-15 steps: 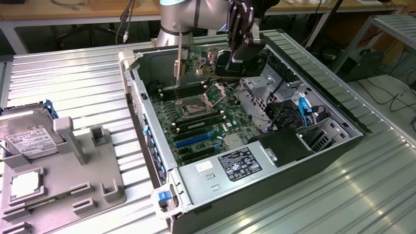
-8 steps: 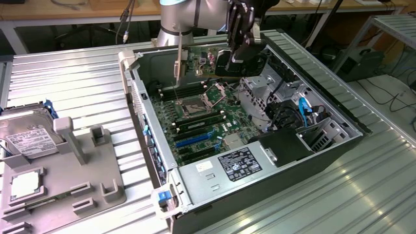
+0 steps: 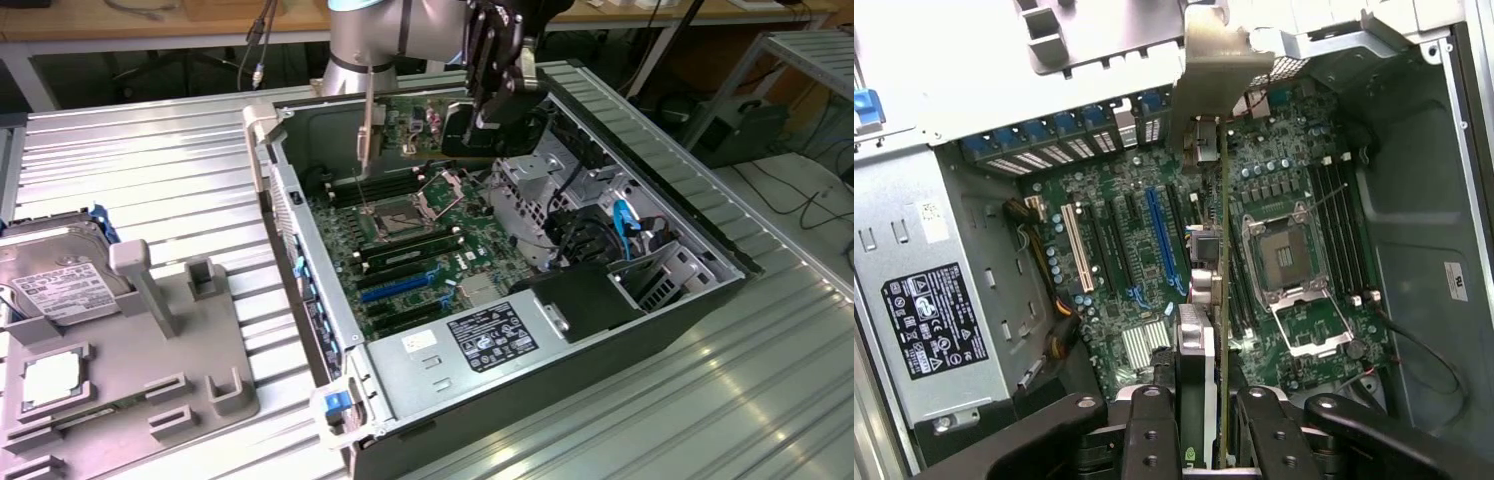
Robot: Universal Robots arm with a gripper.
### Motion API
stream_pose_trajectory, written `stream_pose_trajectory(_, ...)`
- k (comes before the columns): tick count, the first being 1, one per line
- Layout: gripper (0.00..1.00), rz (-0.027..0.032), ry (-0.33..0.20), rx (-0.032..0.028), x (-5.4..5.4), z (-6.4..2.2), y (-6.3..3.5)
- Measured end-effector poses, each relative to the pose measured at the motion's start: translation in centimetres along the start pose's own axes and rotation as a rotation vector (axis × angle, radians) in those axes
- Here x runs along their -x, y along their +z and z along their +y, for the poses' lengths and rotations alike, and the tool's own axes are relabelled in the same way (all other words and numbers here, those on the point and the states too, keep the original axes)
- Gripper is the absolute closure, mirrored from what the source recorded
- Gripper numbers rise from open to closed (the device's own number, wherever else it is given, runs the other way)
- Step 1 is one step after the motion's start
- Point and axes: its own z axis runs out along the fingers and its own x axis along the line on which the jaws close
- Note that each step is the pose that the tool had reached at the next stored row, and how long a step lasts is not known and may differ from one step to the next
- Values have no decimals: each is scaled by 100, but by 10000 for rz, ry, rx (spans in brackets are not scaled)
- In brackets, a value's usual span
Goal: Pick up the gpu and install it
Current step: 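Insert the gpu into the slot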
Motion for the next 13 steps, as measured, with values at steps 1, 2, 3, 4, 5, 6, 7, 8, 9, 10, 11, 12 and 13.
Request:
stream_pose_trajectory(1, 72, -1, -32, 2, 0, 0, 0)
stream_pose_trajectory(2, 72, -1, -62, 3, 0, 0, 0)
stream_pose_trajectory(3, 72, -1, -90, 4, 0, 0, 0)
stream_pose_trajectory(4, 72, 0, -119, 6, 0, 0, 0)
stream_pose_trajectory(5, 72, 0, -144, 7, 0, 0, 0)
stream_pose_trajectory(6, 72, 0, -175, 9, 0, 0, 0)
stream_pose_trajectory(7, 72, 1, -212, 11, 0, 0, 0)
stream_pose_trajectory(8, 72, 0, -261, 13, 0, 0, 0)
stream_pose_trajectory(9, 72, 1, -308, 16, 0, 0, 0)
stream_pose_trajectory(10, 72, 1, -355, 18, 0, 0, 0)
stream_pose_trajectory(11, 72, 2, -403, 21, 0, 0, 0)
stream_pose_trajectory(12, 72, 1, -446, 23, 0, 0, 1)
stream_pose_trajectory(13, 72, 2, -516, 26, 0, 0, 0)
